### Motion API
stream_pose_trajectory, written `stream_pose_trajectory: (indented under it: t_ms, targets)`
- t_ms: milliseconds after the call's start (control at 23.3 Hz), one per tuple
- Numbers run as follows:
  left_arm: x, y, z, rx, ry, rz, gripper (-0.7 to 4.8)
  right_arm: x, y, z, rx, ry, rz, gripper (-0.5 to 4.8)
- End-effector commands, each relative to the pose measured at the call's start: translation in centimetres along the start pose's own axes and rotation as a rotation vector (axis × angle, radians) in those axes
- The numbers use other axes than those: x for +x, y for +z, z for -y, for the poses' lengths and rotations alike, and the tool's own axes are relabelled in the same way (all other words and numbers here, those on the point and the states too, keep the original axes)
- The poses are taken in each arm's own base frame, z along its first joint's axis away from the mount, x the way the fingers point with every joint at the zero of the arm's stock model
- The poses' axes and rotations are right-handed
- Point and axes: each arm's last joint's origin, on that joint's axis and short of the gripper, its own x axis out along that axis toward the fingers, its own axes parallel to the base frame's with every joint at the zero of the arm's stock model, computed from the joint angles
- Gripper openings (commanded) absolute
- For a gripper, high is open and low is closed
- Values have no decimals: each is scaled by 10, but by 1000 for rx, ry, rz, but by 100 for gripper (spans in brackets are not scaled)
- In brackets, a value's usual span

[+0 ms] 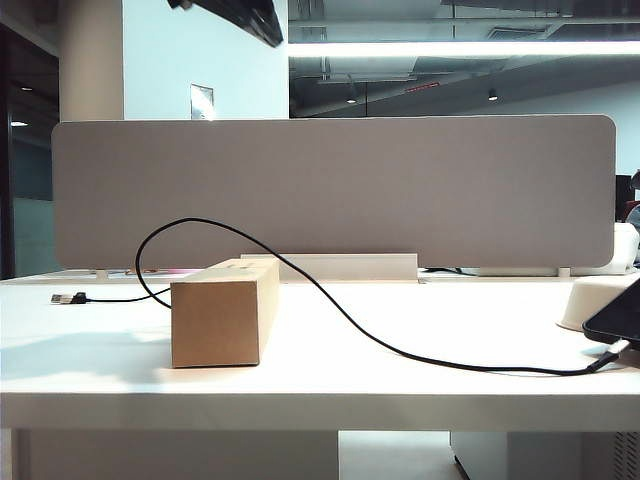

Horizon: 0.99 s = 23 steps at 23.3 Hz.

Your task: Pick up the charging cable and the phone, plug the charging cable into the charging port on the phone, and finally place them back on the table.

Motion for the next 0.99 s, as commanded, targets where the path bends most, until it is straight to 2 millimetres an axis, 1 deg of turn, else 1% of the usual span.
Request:
stream_pose_trajectory:
  t_ms: [43, 86, 129, 172, 386, 558, 687, 730, 816, 902, 988]
  targets:
    - [-21, -3, 3, -5, 23, 25, -6, -11, -7, -23, -177, 89, 28, 144]
    - [-25, -6, 4, -11, 38, 11, -6, -15, -13, -35, -296, 124, 35, 56]
    - [-31, -10, 2, -25, 52, 4, -6, -20, -19, -44, -364, 152, 44, 10]
    - [-33, -10, 3, -27, 55, 10, -6, -23, -22, -49, -394, 165, 56, -3]
    - [-42, -10, 7, -15, 65, 35, -6, -44, -34, -66, -497, 170, 175, -2]
    - [-44, -10, 8, -14, 63, 41, -6, -65, -45, -74, -585, 158, 303, -2]
    - [-43, -12, 8, -23, 57, 25, -6, -79, -54, -76, -650, 141, 384, -2]
    - [-42, -13, 8, -27, 55, 21, -6, -82, -57, -77, -657, 140, 403, -2]
    - [-39, -16, 8, -41, 41, -6, -6, -89, -69, -72, -689, 149, 506, -2]
    - [-37, -18, 8, -45, 38, -14, -6, -88, -74, -67, -704, 171, 548, -2]
    - [-37, -18, 8, -46, 36, -18, -6, -85, -82, -57, -706, 172, 609, -2]
